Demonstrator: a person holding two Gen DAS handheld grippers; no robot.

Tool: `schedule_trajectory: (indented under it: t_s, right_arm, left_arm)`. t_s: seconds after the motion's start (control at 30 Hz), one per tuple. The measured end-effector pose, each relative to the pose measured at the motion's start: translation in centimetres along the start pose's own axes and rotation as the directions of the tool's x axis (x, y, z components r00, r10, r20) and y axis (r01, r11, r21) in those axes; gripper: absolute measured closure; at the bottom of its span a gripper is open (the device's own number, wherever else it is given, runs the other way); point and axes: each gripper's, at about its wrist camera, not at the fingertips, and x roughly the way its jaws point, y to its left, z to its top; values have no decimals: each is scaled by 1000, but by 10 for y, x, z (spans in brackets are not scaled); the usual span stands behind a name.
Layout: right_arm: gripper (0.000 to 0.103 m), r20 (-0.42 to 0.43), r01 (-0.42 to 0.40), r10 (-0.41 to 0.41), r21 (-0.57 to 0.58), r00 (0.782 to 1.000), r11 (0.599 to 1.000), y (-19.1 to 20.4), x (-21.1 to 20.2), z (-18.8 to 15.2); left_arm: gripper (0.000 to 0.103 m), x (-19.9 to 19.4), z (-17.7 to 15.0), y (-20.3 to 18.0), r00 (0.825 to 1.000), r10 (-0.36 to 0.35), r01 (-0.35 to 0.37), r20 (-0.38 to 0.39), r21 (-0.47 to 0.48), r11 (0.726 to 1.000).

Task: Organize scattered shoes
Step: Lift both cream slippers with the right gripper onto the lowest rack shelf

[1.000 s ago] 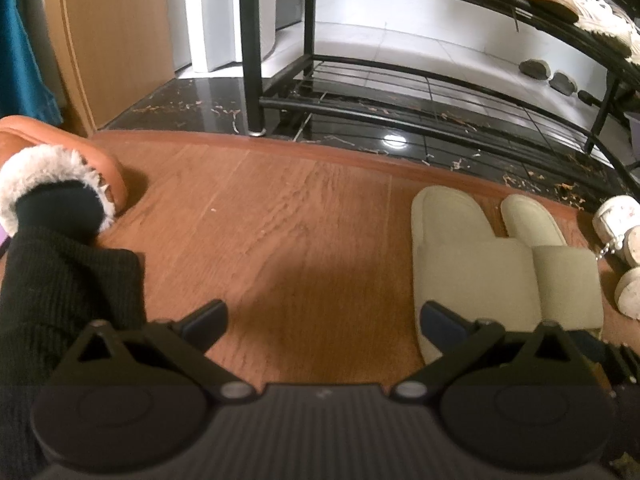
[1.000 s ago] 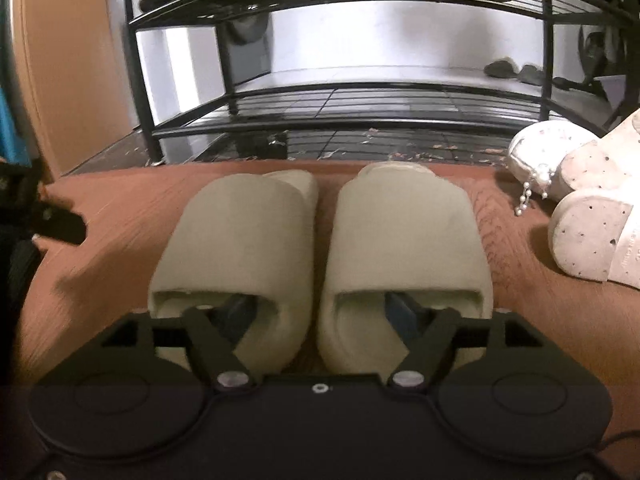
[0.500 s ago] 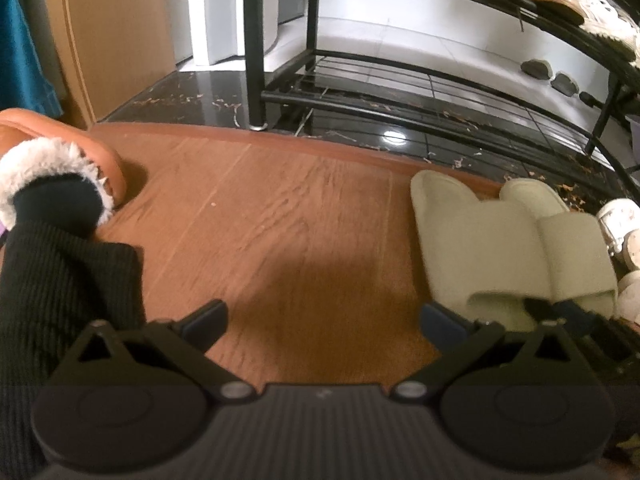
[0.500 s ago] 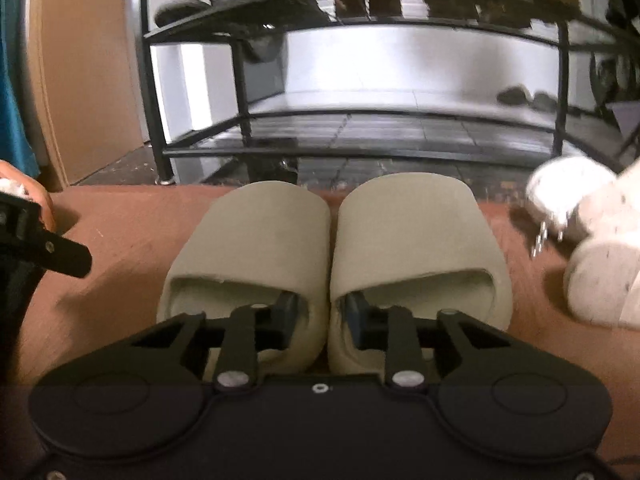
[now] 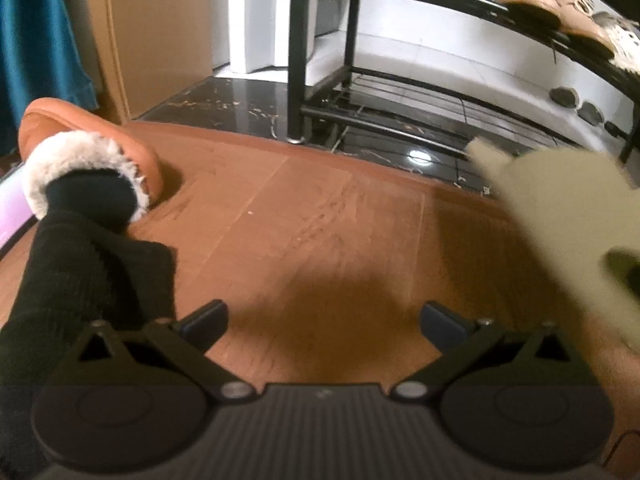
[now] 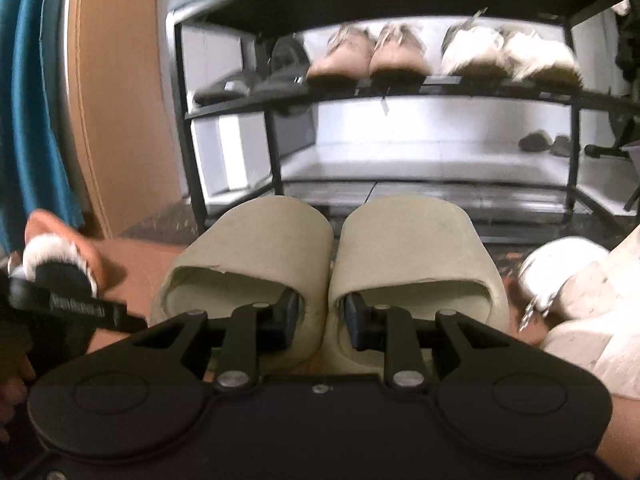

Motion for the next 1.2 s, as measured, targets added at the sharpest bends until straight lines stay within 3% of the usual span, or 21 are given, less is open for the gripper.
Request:
schedule_trajectory:
  t_s: [0.27, 0.47, 0.63, 0.8, 0.93, 1.2]
  right_arm:
    - [77, 123, 4, -6, 16, 992, 1000, -16, -39, 43]
    - [77, 71, -40, 41, -4, 997, 999, -21, -38, 46]
    - [77, 34, -38, 36, 73, 999, 997, -11, 14, 52]
    - [77, -14, -38, 41, 172, 999, 984, 11, 96, 61]
    - [77, -27, 31, -25, 251, 999, 967, 32, 180, 71]
    - [77, 59, 75, -80, 77, 995, 994, 79, 290, 84]
  left_arm:
    - [1, 1, -1, -3, 1000, 14, -14, -5, 19, 1000]
    - [1, -6, 2, -4, 1000, 18, -18, 21, 18, 1000]
    - [1, -16, -1, -12, 998, 5, -11, 67, 85, 996]
    - [1, -22, 4, -15, 995, -35, 23, 89, 126, 992]
    - [1, -33, 5, -14, 990, -42, 19, 133, 165, 986]
    - [1, -31, 19, -1, 993, -79, 71, 87, 95, 993]
